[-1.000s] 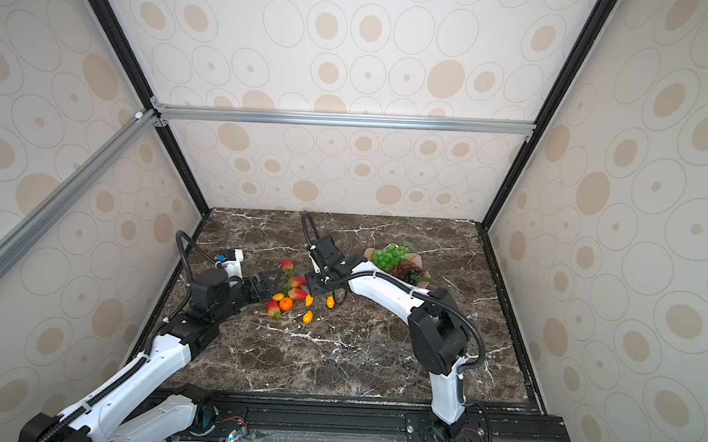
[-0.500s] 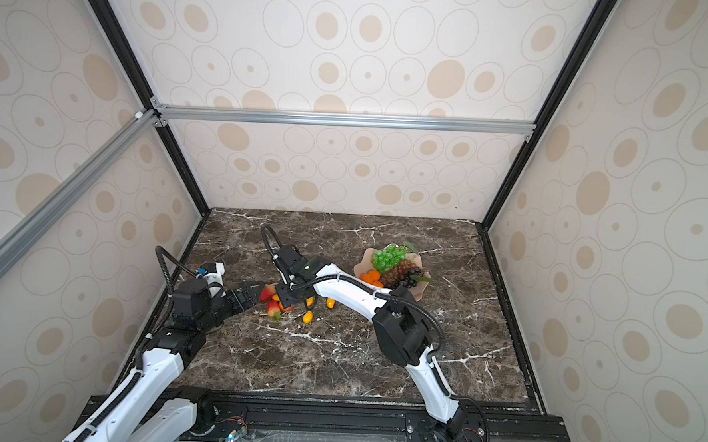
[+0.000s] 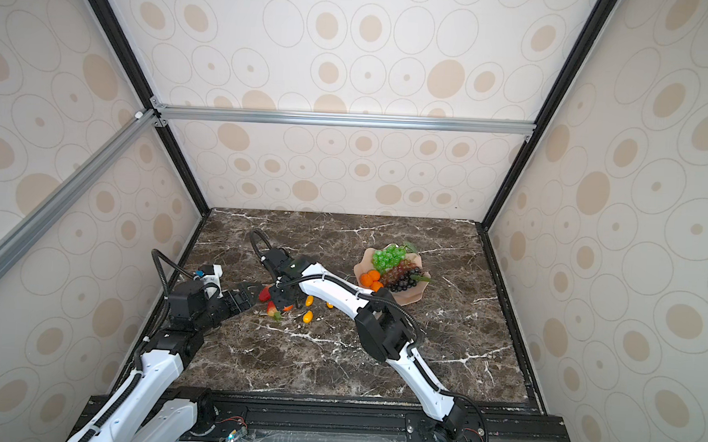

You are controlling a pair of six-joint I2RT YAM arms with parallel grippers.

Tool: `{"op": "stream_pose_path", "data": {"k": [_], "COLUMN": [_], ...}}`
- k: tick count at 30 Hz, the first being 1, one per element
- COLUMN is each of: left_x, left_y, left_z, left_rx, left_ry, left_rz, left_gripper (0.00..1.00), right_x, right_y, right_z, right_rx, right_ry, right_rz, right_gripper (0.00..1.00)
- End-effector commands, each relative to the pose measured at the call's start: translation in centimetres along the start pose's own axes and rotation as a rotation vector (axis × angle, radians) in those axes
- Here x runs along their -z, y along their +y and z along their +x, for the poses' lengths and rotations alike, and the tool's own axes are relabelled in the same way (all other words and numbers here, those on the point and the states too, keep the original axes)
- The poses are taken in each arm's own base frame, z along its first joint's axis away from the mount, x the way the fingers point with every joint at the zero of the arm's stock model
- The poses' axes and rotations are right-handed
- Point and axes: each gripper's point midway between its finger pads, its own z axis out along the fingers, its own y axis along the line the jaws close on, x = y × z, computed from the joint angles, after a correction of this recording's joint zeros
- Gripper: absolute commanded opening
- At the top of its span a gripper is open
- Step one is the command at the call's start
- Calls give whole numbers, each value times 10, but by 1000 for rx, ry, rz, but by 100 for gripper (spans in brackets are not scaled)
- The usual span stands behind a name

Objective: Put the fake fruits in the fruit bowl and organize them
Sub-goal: 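Move the right gripper to the table fruit and close on an orange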

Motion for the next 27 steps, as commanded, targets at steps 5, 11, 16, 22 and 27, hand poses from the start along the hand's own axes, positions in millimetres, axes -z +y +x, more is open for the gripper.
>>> {"op": "stream_pose_path", "data": {"k": [5,11,16,22,27], "left_x": [1,1,1,1,2], "left_y": [-6,-5,-4,-4,-4], "left_z": [-7,-6,-5,-5,-5], "left_rx": [-13,-6,-4,-2,-2], "left_ry": [-24,-27,-26,-23,-28], "left_rz": [28,31,31,35,35], "left_gripper": [98,98,98,98,98], "right_x": [-10,-15,-19,-24,-29], "right_y": [-8,-9,-8,-7,-8], "right_z": [4,0,1,3,4], "right_rx": [-9,-4,-3,-3,-1], "right_ry": [27,27,31,42,52], "right_rz": [64,74,68,65,68], "right_gripper": [52,52,51,50,50]}}
